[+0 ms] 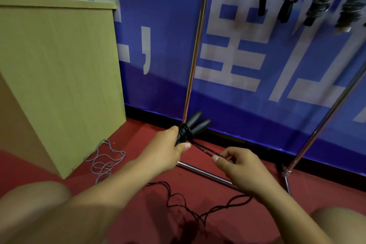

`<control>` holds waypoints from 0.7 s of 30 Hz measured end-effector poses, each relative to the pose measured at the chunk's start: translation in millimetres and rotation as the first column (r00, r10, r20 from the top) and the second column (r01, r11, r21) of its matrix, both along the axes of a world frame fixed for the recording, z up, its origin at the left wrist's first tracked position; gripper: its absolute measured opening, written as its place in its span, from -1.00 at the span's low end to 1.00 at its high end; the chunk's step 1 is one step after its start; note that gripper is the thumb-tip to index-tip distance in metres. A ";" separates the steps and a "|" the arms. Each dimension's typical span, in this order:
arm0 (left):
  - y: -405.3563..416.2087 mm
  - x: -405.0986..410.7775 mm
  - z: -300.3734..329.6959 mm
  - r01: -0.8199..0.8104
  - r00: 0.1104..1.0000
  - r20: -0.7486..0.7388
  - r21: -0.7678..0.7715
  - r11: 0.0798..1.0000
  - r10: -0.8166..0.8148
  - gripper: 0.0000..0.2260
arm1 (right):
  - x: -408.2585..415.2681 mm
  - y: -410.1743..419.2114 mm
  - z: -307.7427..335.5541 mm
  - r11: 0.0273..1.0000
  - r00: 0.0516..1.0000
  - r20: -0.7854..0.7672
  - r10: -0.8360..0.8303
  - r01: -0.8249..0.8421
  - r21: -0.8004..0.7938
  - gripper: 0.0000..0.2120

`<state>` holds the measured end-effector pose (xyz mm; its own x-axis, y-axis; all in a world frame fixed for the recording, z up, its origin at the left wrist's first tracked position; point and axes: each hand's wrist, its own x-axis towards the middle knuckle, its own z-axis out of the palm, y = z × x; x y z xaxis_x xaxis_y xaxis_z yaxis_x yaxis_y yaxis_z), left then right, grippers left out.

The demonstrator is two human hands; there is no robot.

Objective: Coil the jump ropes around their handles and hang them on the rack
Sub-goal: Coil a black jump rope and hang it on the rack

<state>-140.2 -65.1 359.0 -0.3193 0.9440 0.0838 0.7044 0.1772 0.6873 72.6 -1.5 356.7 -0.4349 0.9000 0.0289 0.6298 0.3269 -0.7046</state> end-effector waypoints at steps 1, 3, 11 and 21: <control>0.7 -1.8 -0.9 -0.014 0.999 -0.031 -0.016 1.000 0.014 -0.81 | 0.0 -0.5 0.3 1.000 1.000 0.013 -0.003 0.003 -0.008 -0.70; 2.4 -4.8 -1.7 -0.027 0.999 -0.030 -0.044 0.999 0.026 -0.81 | 0.1 -0.8 0.8 1.000 1.000 0.021 -0.002 0.002 -0.008 -0.68; 5.9 -13.6 -3.6 -0.055 0.997 -0.048 -0.067 0.996 0.052 -0.84 | 1.9 -1.7 6.4 0.999 0.997 0.064 -0.034 0.032 0.043 -0.84; 6.1 -14.9 -7.6 -0.068 0.993 -0.103 -0.127 0.990 0.055 -0.80 | 5.8 -3.9 5.4 0.982 0.985 0.097 0.143 -0.129 -0.135 -0.74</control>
